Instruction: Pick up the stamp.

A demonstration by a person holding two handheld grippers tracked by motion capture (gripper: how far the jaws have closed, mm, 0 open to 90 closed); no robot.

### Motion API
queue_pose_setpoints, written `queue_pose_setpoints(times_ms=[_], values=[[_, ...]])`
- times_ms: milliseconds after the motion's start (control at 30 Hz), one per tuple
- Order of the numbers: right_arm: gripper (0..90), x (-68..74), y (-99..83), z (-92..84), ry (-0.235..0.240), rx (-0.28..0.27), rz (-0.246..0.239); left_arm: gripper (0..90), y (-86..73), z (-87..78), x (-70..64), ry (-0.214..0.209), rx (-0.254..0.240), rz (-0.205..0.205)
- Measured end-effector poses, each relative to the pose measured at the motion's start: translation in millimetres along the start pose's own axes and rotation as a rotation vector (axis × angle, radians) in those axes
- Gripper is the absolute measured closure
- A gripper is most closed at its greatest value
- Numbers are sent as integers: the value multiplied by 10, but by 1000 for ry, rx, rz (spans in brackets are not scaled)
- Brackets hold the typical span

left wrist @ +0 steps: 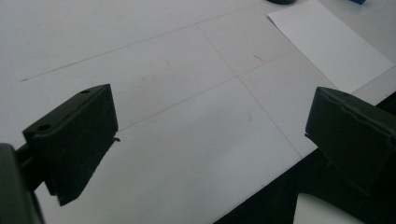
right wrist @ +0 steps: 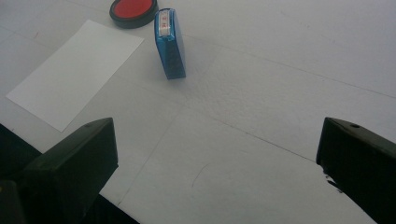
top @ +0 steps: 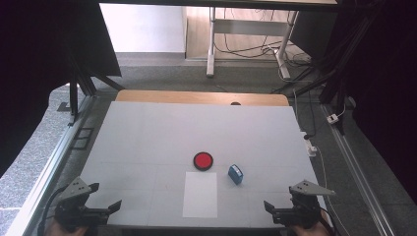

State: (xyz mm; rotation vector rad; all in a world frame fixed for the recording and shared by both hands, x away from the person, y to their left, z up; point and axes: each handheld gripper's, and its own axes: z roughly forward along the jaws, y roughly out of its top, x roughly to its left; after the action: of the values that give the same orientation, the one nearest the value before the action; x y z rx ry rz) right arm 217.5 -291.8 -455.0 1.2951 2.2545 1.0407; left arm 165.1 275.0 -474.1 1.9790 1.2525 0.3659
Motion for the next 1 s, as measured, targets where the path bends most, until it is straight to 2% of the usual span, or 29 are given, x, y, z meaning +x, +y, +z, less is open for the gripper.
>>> queue_pose_setpoints(times_ms=[267, 667, 967, 1000], values=[[0, 31, 7, 28, 11, 26, -35, 10, 15, 36, -37, 3, 29, 36], [0, 46, 6, 22, 11, 24, -49, 24, 16, 40, -17, -46, 33, 39], [0, 73, 21, 23, 11, 19, -78, 11, 12, 40, -14, -41, 33, 34], [0, 89, 36, 16, 10, -8, -87, 8, 14, 40, -11, -38, 35, 28]])
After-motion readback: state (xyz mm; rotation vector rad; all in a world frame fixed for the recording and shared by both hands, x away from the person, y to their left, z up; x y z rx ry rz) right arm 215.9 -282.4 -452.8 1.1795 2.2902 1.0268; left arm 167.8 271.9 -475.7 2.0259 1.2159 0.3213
